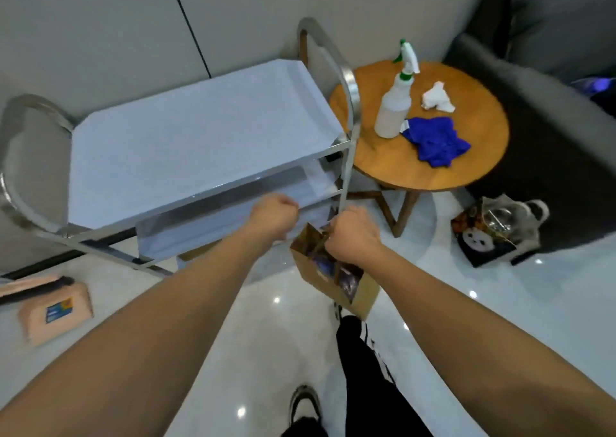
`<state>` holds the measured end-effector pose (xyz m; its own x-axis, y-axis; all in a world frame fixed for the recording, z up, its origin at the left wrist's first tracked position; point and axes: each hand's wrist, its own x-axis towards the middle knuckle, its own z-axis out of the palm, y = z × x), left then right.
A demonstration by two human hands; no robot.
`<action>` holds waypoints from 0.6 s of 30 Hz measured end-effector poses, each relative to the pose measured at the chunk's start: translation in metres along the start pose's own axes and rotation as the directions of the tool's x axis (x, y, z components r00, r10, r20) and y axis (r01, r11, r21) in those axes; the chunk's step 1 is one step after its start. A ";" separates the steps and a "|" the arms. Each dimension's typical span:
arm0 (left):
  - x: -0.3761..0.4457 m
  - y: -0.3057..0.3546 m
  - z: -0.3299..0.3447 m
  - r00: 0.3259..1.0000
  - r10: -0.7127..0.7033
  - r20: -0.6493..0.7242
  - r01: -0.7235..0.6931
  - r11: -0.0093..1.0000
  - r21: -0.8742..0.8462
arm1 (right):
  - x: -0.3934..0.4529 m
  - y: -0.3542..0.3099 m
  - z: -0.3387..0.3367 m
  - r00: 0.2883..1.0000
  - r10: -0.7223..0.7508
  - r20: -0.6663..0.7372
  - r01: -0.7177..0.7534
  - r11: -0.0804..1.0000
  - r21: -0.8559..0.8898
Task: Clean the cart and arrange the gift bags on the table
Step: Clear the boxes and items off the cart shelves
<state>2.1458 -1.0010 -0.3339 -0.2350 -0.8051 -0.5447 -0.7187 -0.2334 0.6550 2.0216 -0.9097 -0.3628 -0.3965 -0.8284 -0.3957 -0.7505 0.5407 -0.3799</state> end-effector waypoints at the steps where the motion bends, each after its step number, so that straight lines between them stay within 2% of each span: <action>1: -0.016 0.018 -0.002 0.999 0.050 -0.005 -0.050 0.999 0.014 | -0.024 0.009 -0.011 0.999 0.047 0.012 -0.048 0.992 0.113; 2: -0.032 0.034 0.000 0.995 0.102 0.002 -0.102 0.994 0.031 | -0.047 0.022 -0.021 0.994 0.104 0.028 -0.108 0.961 0.255; 4: -0.065 0.064 0.019 0.980 0.188 0.072 -0.193 0.978 0.074 | -0.093 0.053 -0.038 0.972 0.228 0.053 -0.220 0.809 0.545; 6: -0.101 0.092 0.053 0.953 0.248 0.173 -0.270 0.956 0.117 | -0.140 0.087 -0.057 0.946 0.316 0.077 -0.281 0.673 0.684; 11: -0.209 0.148 0.183 0.827 0.330 0.455 -0.472 0.847 0.244 | -0.253 0.187 -0.098 0.900 0.422 0.109 -0.364 0.591 0.720; 14: -0.282 0.167 0.261 0.687 0.389 0.614 -0.636 0.730 0.249 | -0.323 0.249 -0.103 0.863 0.482 0.152 -0.430 0.543 0.721; 16: -0.326 0.178 0.313 0.589 0.419 0.691 -0.732 0.639 0.237 | -0.367 0.292 -0.099 0.804 0.575 0.152 -0.473 0.462 0.750; 18: -0.365 0.187 0.363 0.527 0.444 0.725 -0.795 0.558 0.237 | -0.409 0.331 -0.096 0.747 0.654 0.116 -0.467 0.393 0.792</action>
<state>1.8596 -0.5524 -0.2029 -0.9170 -0.1328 -0.3761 -0.3693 0.6392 0.6746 1.8843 -0.4061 -0.2468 -0.7258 -0.2485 -0.6415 0.3087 0.7156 -0.6265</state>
